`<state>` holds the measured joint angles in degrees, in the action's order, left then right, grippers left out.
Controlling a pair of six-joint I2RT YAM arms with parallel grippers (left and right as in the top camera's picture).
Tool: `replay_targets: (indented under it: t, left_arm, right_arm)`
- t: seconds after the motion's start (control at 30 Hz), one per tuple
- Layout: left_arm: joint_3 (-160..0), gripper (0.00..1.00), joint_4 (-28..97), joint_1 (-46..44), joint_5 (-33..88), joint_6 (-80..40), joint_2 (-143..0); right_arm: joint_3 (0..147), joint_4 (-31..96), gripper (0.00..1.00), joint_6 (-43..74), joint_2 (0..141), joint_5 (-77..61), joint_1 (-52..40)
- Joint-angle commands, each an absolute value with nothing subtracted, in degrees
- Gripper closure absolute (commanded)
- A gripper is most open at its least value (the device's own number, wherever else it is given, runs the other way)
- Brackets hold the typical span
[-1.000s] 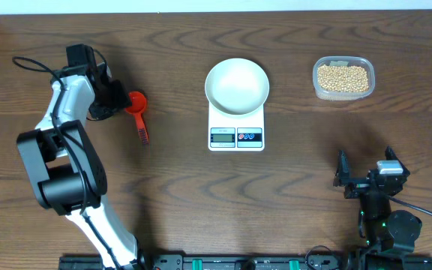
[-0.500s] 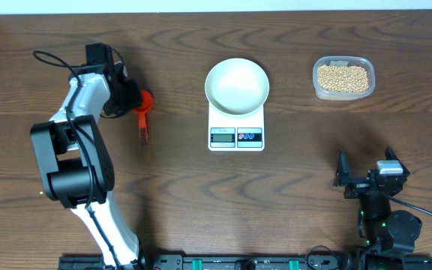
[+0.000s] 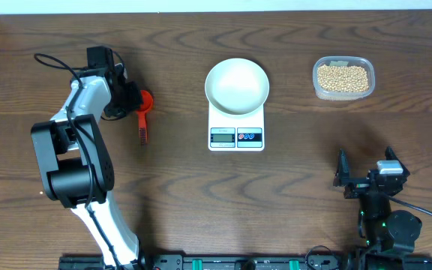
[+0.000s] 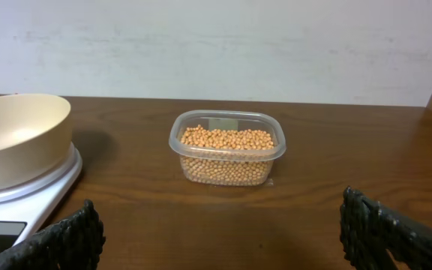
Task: Scoop item into bowl and weigh 50g on scale
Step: 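Move left gripper over the red scoop and grasp its cup, then lift the red scoop with the left gripper toward the bowl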
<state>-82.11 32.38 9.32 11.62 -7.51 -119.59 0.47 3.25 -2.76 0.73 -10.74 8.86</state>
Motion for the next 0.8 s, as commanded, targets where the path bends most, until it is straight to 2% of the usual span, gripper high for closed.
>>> replay_targets:
  t: [0.0, 0.07, 0.1, 0.43, 0.77]
  left_arm:
    - [-81.3, 0.81, 31.5, 9.5, 10.7, -7.7, -120.6]
    - [-81.3, 0.91, 31.1, 9.5, 10.7, -7.7, -120.6]
    - [-81.3, 0.92, 30.9, 9.5, 10.7, -8.0, -120.6]
    - [-82.3, 0.93, 30.3, 9.6, 11.1, -20.8, -116.8]
    - [-82.4, 0.93, 31.2, 9.5, 14.6, -38.5, -98.9]
  right_arm:
    - [0.3, 3.4, 0.01, -3.1, 0.6, -10.9, 8.1]
    - [0.3, 3.4, 0.01, -3.1, 0.6, -10.9, 8.1]
    - [0.3, 3.4, 0.01, -3.1, 0.6, -10.9, 8.1]
    - [0.3, 3.4, 0.01, -3.1, 0.6, -10.9, 8.1]
    - [0.3, 3.4, 0.01, -3.1, 0.6, -10.9, 8.1]
